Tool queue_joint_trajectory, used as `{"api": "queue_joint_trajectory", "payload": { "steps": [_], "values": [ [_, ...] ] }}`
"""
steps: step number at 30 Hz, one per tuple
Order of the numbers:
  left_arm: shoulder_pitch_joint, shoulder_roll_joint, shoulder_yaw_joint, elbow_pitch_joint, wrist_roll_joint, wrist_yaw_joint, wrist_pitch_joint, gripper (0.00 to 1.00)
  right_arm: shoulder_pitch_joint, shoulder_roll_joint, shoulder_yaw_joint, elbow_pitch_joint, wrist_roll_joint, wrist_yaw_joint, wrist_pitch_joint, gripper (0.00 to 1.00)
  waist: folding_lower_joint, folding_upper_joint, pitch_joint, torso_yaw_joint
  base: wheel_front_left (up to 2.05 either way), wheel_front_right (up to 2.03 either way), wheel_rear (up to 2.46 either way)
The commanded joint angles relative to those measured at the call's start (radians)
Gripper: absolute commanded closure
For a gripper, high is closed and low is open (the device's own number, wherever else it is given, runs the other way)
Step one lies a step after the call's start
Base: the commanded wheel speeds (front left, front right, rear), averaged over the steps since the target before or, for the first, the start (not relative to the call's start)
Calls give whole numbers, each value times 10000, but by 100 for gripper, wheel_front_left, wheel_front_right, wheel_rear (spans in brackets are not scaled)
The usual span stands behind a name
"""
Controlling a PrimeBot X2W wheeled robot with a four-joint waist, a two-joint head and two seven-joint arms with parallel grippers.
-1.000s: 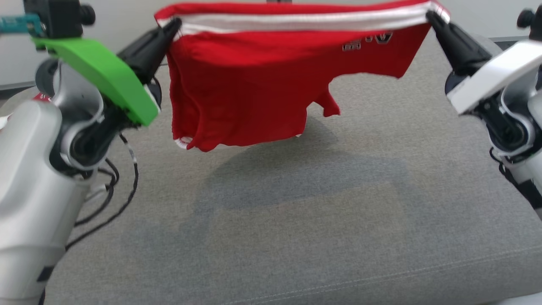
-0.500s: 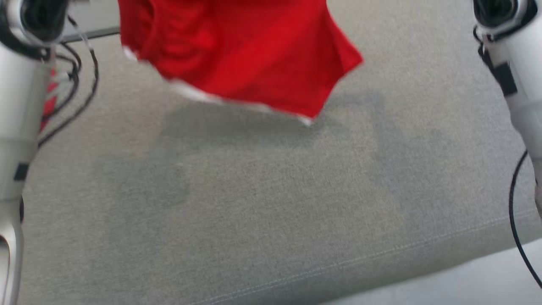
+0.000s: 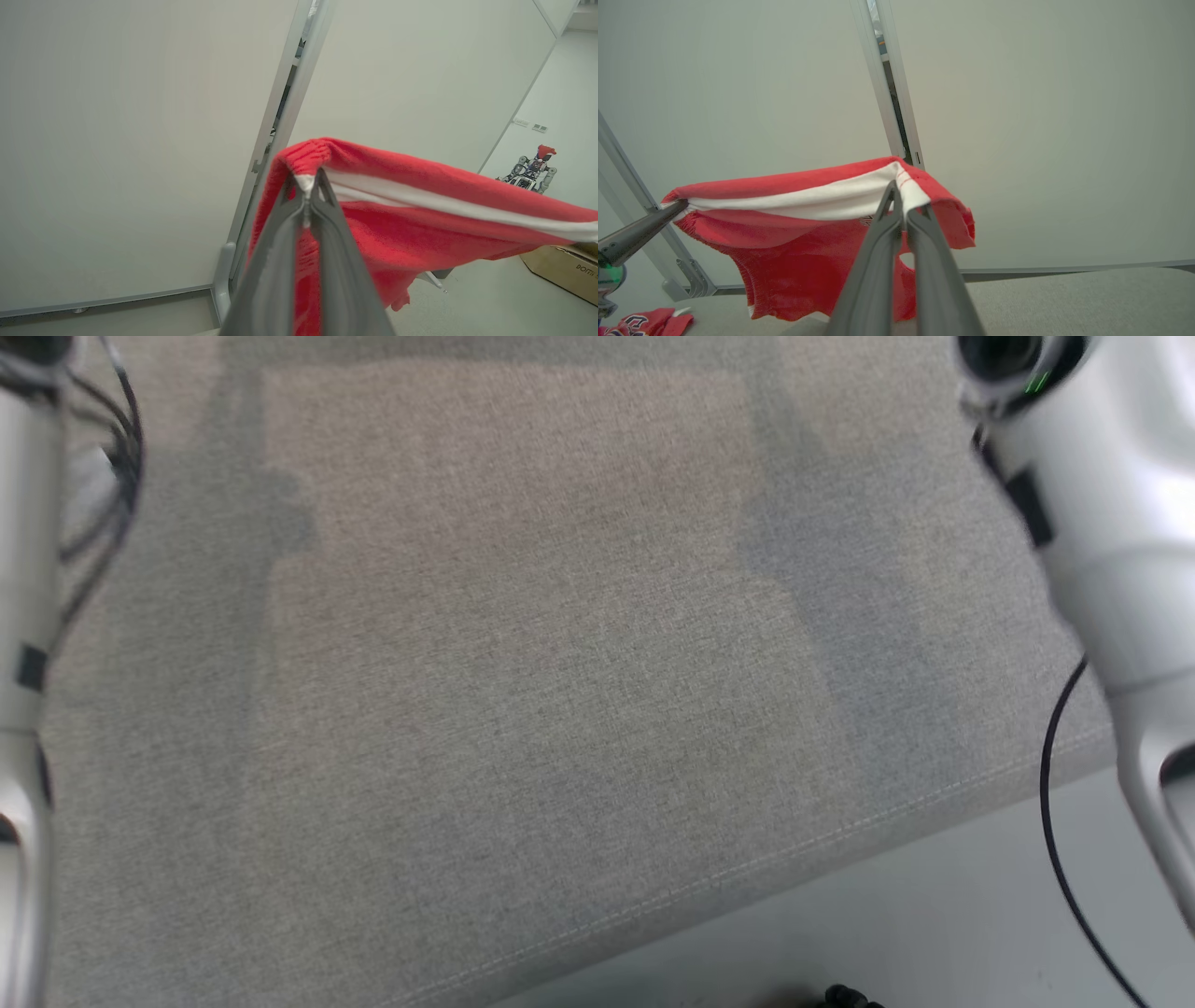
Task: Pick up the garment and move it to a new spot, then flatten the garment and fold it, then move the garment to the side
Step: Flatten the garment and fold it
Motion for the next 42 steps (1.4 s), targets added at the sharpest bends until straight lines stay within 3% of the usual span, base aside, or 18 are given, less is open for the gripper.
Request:
{"api": "queue_joint_trajectory", "payload": {
  "steps": [1,8,13,19,27,42],
  "values": [
    [661,-50,-5,246,-222,-146,-185,100,781,-153,403,-214,213,-17,-117,100,-1,0,660,-411,0,0,0],
    [2883,-153,-292,102,-814,-427,-987,100,3804,-1198,1725,-1947,1130,-16,-294,100,-1,0,518,-42,0,0,0],
    [5187,172,-1080,-1362,-1090,-437,-1538,100,6065,-2065,1452,-3802,1137,-12,-335,100,-1,0,-98,406,0,0,0],
    [7117,400,-1547,-2098,-820,-429,-1831,100,7923,-2520,946,-4858,466,-14,-334,100,-1,0,-735,835,0,0,0],
    [9686,269,-1726,-2906,-814,-66,-1999,100,10760,-2397,-3,-5924,-151,-14,68,100,-1,0,-1818,1183,0,0,0],
    [13595,422,-908,-5579,-241,801,-2063,100,15269,-1566,-2097,-9199,-1457,-14,2603,100,-1,0,-2864,1402,0,0,0]
  ]
}}
